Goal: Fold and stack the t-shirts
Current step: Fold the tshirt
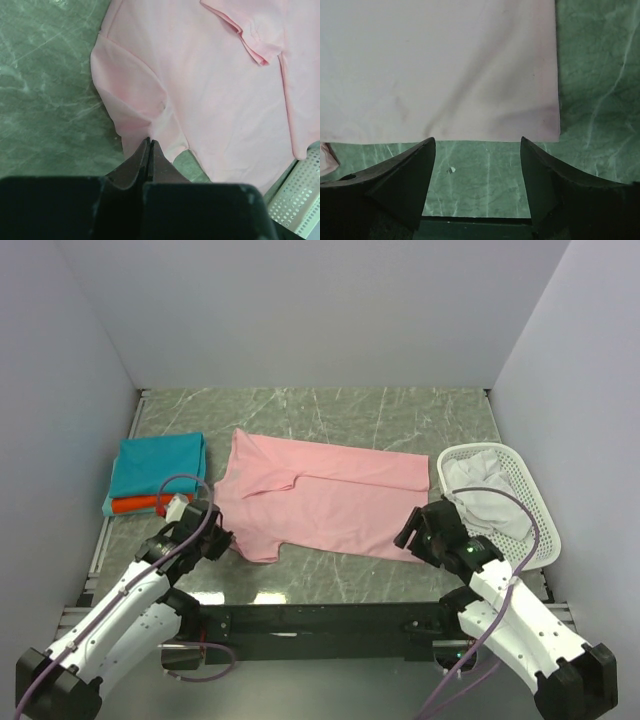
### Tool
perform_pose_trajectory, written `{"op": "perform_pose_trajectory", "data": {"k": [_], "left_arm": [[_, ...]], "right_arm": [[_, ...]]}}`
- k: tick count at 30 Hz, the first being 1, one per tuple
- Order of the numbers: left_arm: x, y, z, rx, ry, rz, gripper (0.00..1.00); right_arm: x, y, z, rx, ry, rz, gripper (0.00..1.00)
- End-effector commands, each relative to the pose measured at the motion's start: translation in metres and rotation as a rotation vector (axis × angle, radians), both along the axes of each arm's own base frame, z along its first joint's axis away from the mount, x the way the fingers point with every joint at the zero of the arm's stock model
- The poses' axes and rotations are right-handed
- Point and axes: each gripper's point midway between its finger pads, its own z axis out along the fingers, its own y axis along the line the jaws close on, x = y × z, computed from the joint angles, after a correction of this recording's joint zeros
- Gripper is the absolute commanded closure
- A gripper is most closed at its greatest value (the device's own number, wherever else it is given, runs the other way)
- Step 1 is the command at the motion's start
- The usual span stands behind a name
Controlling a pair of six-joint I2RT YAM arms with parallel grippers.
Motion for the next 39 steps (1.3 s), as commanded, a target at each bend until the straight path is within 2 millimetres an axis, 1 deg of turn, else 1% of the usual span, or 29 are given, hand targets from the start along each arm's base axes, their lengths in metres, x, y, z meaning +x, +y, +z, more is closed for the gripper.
{"op": "perform_pose_trajectory", "data": {"k": [1,5,9,10,14,17,20,23,25,26,27,29,30,32,33,36,38,39], "left_arm": [[0.008,0.0,0.008,0.015,-0.058,-0.017,0.99],[0.011,-0.003,0.009,0.015,-0.074,-0.034,0.99],[0.013,-0.005,0.008,0.019,-0.078,-0.055,0.99],[0.013,-0.005,0.007,0.022,-0.076,-0.053,0.99],[0.014,-0.004,0.008,0.026,-0.08,-0.052,0.99],[0.014,-0.002,0.009,0.028,-0.088,-0.044,0.99],[0.014,-0.001,0.01,0.027,-0.097,-0.035,0.99],[0.015,-0.001,0.01,0.02,-0.102,-0.033,0.99],[0.015,-0.002,0.009,0.02,-0.101,-0.031,0.99],[0.015,-0.001,0.009,0.022,-0.098,-0.031,0.99],[0.015,-0.001,0.009,0.023,-0.096,-0.026,0.99],[0.015,0.0,0.007,0.029,-0.089,-0.026,0.99],[0.015,0.0,0.006,0.029,-0.086,-0.025,0.99],[0.015,-0.001,0.006,0.03,-0.084,-0.027,0.99],[0.016,-0.002,0.006,0.026,-0.087,-0.03,0.99],[0.019,-0.005,0.008,0.02,-0.094,-0.036,0.99],[0.022,-0.005,0.011,0.021,-0.099,-0.037,0.99],[0.022,-0.005,0.012,0.025,-0.1,-0.037,0.99]], "right_arm": [[-0.002,-0.009,-0.005,0.021,0.019,-0.147,0.24],[-0.009,-0.012,-0.019,0.034,0.051,-0.201,0.22],[-0.01,-0.007,-0.025,0.092,0.04,-0.222,0.22],[-0.01,-0.008,-0.029,0.095,0.042,-0.236,0.22],[-0.009,-0.012,-0.034,0.072,0.042,-0.254,0.24],[-0.008,-0.014,-0.037,0.052,0.045,-0.25,0.26],[-0.006,-0.013,-0.042,0.038,0.057,-0.233,0.32],[-0.004,-0.013,-0.041,0.02,0.062,-0.222,0.39],[-0.003,-0.014,-0.041,0.011,0.061,-0.218,0.48],[-0.003,-0.014,-0.041,0.01,0.061,-0.217,0.53],[-0.004,-0.014,-0.041,0.009,0.064,-0.218,0.6],[-0.005,-0.014,-0.041,0.01,0.065,-0.212,0.67],[-0.006,-0.014,-0.042,0.005,0.068,-0.207,0.75],[-0.006,-0.014,-0.041,0.004,0.066,-0.204,0.83],[-0.006,-0.015,-0.041,0.001,0.065,-0.203,0.89],[-0.002,-0.015,-0.036,-0.009,0.051,-0.192,0.98],[0.0,-0.018,-0.032,-0.027,0.045,-0.193,1.0],[0.002,-0.019,-0.027,-0.039,0.036,-0.19,1.0]]}}
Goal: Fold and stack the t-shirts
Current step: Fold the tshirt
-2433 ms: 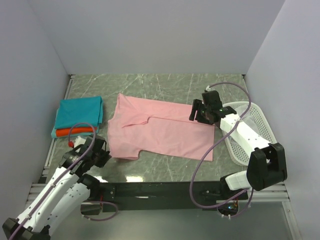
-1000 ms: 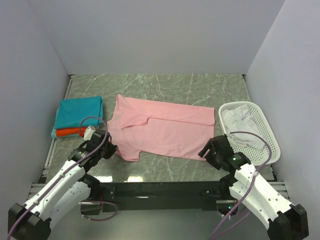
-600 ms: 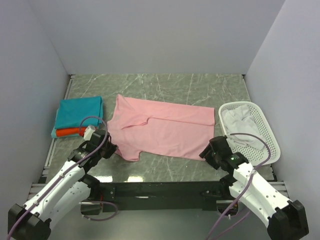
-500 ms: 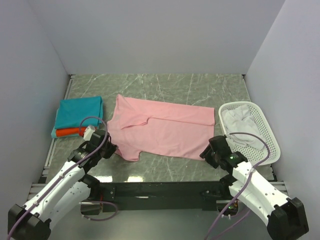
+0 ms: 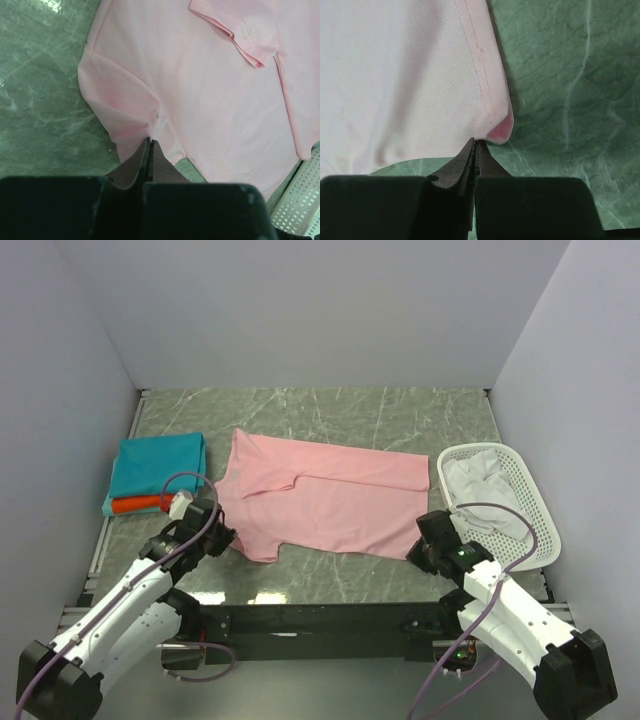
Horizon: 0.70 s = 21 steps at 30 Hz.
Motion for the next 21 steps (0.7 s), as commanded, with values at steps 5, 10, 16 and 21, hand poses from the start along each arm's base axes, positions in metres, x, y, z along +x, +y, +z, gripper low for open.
{"op": "perform_pose_trajectory", "data": {"k": [5,10,16,21], "left_arm": [[0.021,-0.004,0.027,0.009,-0.082,-0.003,0.99],[0.033,-0.005,0.043,0.022,-0.116,0.003,0.99],[0.048,-0.007,0.058,0.047,-0.145,0.009,0.99],[0.067,-0.01,0.068,0.078,-0.161,0.01,0.99]], "right_arm": [[0.024,-0.007,0.035,-0.075,-0.095,0.015,1.0],[0.034,-0.006,0.05,-0.1,-0.127,0.044,1.0],[0.047,-0.009,0.063,-0.148,-0.145,0.059,1.0],[0.065,-0.014,0.079,-0.173,-0.173,0.057,1.0]]}}
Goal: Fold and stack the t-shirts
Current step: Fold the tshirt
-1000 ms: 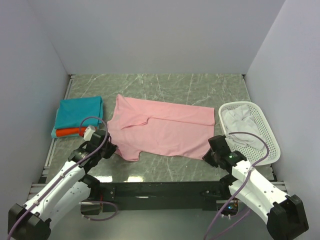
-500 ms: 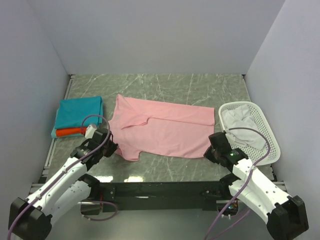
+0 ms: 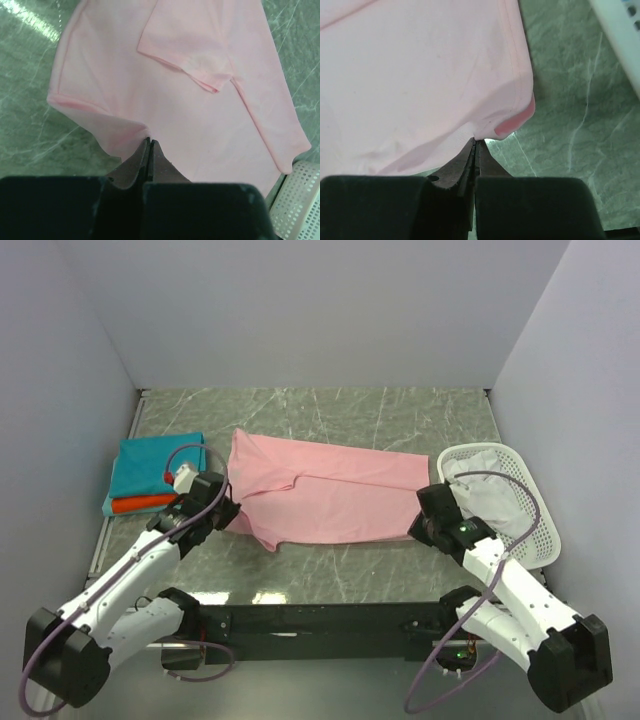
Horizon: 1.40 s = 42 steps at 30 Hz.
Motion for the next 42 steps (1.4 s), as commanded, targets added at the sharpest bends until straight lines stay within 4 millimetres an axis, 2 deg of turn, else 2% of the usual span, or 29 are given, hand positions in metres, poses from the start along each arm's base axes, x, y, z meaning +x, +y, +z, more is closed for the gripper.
{"op": "perform_pose_trajectory", "data": {"k": [1,3,9,16,22,29,38,42], "left_arm": [[0.025,-0.003,0.028,0.023,-0.084,0.004,0.99],[0.033,-0.005,0.031,0.035,-0.079,0.006,0.99],[0.053,-0.009,0.038,0.048,-0.091,0.005,0.99],[0.076,-0.012,0.061,0.046,-0.171,-0.023,0.99],[0.094,0.0,0.072,0.061,-0.215,-0.019,1.0],[0.113,0.0,0.081,0.068,-0.248,-0.049,0.99],[0.137,0.001,0.08,0.095,-0.232,-0.064,0.99],[0.15,-0.002,0.073,0.102,-0.217,-0.081,0.99]], "right_arm": [[0.024,-0.007,0.025,-0.043,-0.066,-0.009,1.0],[0.031,-0.011,0.033,-0.053,-0.082,-0.013,1.0],[0.043,-0.015,0.038,-0.067,-0.078,-0.009,1.0],[0.057,-0.019,0.038,-0.055,-0.062,-0.006,1.0],[0.073,-0.019,0.045,-0.068,-0.07,0.009,1.0],[0.091,-0.017,0.055,-0.075,-0.083,0.018,1.0],[0.109,-0.019,0.058,-0.09,-0.077,0.026,1.0],[0.114,-0.019,0.055,-0.089,-0.066,0.024,1.0]]}}
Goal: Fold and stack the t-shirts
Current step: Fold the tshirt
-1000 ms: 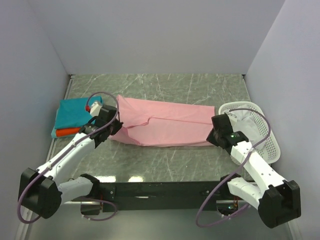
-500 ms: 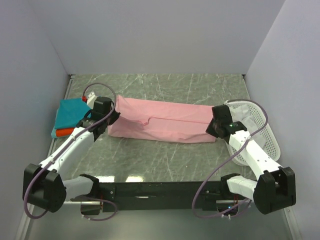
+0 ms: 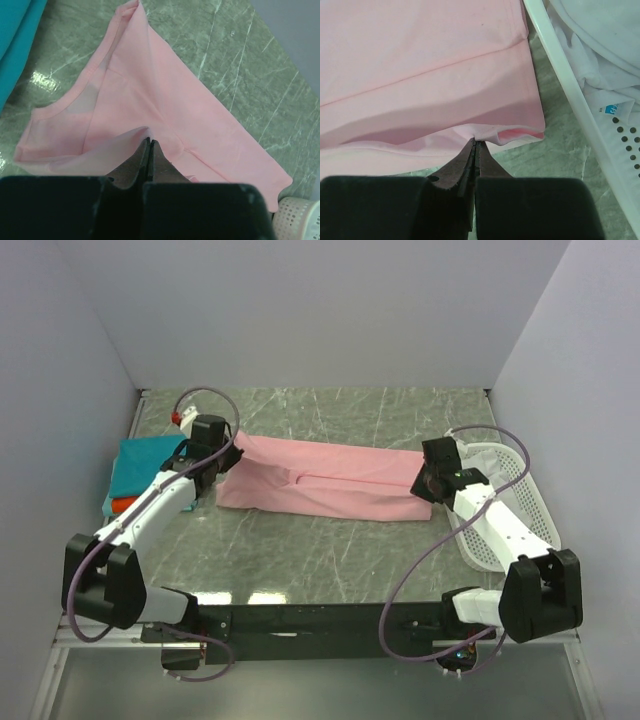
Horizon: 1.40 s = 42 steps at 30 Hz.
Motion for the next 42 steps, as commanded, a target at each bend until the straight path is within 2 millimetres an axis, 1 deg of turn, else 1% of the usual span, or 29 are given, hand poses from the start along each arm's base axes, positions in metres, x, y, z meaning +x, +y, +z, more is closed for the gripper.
{"op": "perform_pose_trajectory", "data": {"k": [1,6,8,9,10,11,12,13,15,16,18,20,21,25,28,29,31,32,33,34,35,36,37,38,39,40,41,42], "left_arm": [[0.022,-0.008,0.025,-0.012,-0.074,-0.043,0.99],[0.04,-0.011,0.013,0.005,-0.051,-0.052,0.99],[0.047,-0.009,0.013,0.008,-0.046,-0.046,0.99],[0.05,-0.008,0.006,0.012,-0.027,-0.041,1.0],[0.052,-0.006,0.003,0.014,-0.023,-0.037,1.0],[0.056,-0.005,0.004,0.013,-0.025,-0.036,0.99],[0.059,-0.005,-0.001,0.014,-0.013,-0.036,0.99],[0.061,-0.003,-0.003,0.013,-0.011,-0.033,0.99],[0.066,-0.003,-0.007,0.011,-0.002,-0.031,0.99],[0.069,-0.002,-0.008,0.004,-0.001,-0.031,0.99],[0.073,-0.003,-0.015,0.003,0.013,-0.036,0.99],[0.078,-0.005,-0.017,-0.002,0.023,-0.046,0.99],[0.08,-0.005,-0.026,0.002,0.045,-0.048,0.99],[0.089,-0.008,-0.04,0.003,0.074,-0.057,0.99],[0.094,-0.004,-0.05,0.013,0.106,-0.031,0.99],[0.097,-0.003,-0.054,0.017,0.119,-0.023,0.99],[0.098,0.001,-0.057,0.034,0.136,0.0,0.99],[0.101,0.003,-0.055,0.039,0.133,0.011,0.93],[0.101,0.005,-0.058,0.047,0.147,0.022,0.84],[0.102,0.004,-0.056,0.048,0.145,0.014,0.75],[0.106,0.001,-0.052,0.045,0.133,0.0,0.56],[0.107,-0.001,-0.051,0.043,0.13,-0.014,0.49],[0.107,-0.007,-0.05,0.03,0.126,-0.052,0.41],[0.109,-0.01,-0.047,0.022,0.12,-0.064,0.24],[0.109,-0.012,-0.046,0.016,0.122,-0.069,0.18],[0.108,-0.014,-0.045,0.008,0.124,-0.084,0.14],[0.107,-0.016,-0.044,0.004,0.125,-0.092,0.08],[0.105,-0.018,-0.044,-0.003,0.126,-0.098,0.06]], "right_arm": [[0.021,-0.001,0.02,0.0,-0.066,-0.006,1.0],[0.029,-0.005,0.016,-0.005,-0.052,-0.022,1.0],[0.034,-0.006,0.017,-0.002,-0.055,-0.03,1.0],[0.036,-0.007,0.015,-0.005,-0.047,-0.038,1.0],[0.04,-0.006,0.018,0.001,-0.055,-0.037,1.0],[0.042,-0.005,0.018,0.001,-0.055,-0.032,1.0],[0.045,-0.004,0.014,0.002,-0.042,-0.033,1.0],[0.048,-0.005,0.016,0.004,-0.043,-0.039,1.0],[0.049,-0.003,0.009,0.006,-0.02,-0.04,1.0],[0.052,-0.001,0.011,0.016,-0.024,-0.037,1.0],[0.054,-0.002,0.005,0.014,-0.003,-0.043,1.0],[0.058,-0.002,0.005,0.016,-0.001,-0.05,1.0],[0.06,-0.002,0.002,0.012,0.008,-0.054,1.0],[0.066,-0.003,-0.003,0.009,0.025,-0.069,1.0],[0.068,-0.007,-0.013,-0.01,0.058,-0.089,1.0],[0.07,-0.01,-0.013,-0.026,0.061,-0.103,1.0],[0.073,-0.014,-0.016,-0.038,0.072,-0.119,0.95],[0.074,-0.015,-0.015,-0.044,0.072,-0.129,0.91],[0.076,-0.016,-0.015,-0.051,0.071,-0.134,0.8],[0.079,-0.015,-0.011,-0.049,0.063,-0.129,0.74],[0.08,-0.015,-0.009,-0.048,0.056,-0.128,0.71],[0.082,-0.014,-0.005,-0.044,0.043,-0.118,0.69],[0.083,-0.009,-0.001,-0.029,0.035,-0.087,0.61],[0.085,-0.006,0.001,-0.019,0.027,-0.072,0.53],[0.085,-0.003,0.006,-0.008,0.015,-0.054,0.48],[0.086,0.003,0.009,0.01,0.011,-0.023,0.41],[0.087,0.008,0.012,0.016,-0.004,-0.002,0.37],[0.086,0.011,0.017,0.016,-0.017,0.009,0.32]]}}
